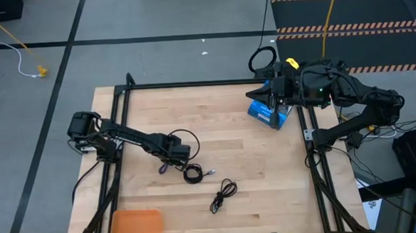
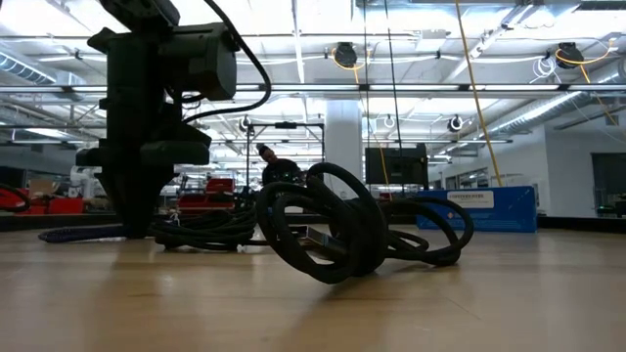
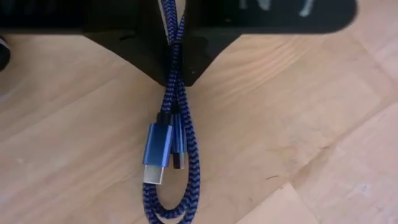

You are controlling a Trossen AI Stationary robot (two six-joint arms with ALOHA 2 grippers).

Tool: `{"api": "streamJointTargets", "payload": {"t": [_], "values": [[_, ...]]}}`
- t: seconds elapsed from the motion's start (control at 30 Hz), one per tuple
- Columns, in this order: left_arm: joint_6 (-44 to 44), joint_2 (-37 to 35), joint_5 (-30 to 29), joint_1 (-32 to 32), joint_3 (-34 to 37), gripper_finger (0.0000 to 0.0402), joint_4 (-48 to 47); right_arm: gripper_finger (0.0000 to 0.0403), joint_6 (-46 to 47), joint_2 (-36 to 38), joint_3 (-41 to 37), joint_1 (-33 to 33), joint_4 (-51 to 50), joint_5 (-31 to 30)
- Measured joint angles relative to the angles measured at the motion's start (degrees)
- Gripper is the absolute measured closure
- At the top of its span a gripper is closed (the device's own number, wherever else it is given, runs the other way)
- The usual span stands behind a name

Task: Pick and place USB-C Cables
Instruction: Put the blue patterned cable charger into the orange bin

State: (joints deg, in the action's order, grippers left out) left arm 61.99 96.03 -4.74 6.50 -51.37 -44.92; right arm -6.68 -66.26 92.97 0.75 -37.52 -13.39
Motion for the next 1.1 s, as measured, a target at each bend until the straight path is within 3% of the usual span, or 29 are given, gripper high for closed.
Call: {"api": "streamJointTargets", "payload": {"t": [0.13,0.33,0.6,0.8,1.1], "values": [[-0.4,0.0,-0.2,0.0,0.0,0.0386,0.0,0.0403,0.0,0.0,0.0,0.0,0.0,0.1],[-0.8,-0.1,0.5,-0.1,0.0,0.0363,-0.6,0.0403,0.0,0.0,0.0,0.0,0.0,0.1],[-6.5,0.0,5.0,-0.1,-4.8,0.0383,-9.7,0.0403,0.0,0.0,0.0,0.0,0.0,0.1],[-13.7,-0.1,6.4,0.0,-12.2,0.0368,-17.6,0.0403,0.1,0.0,0.0,0.0,-0.1,0.2],[-22.9,-1.9,6.3,1.2,-25.8,0.0380,-28.1,0.0403,0.0,0.0,0.0,0.0,-0.5,0.2]]}}
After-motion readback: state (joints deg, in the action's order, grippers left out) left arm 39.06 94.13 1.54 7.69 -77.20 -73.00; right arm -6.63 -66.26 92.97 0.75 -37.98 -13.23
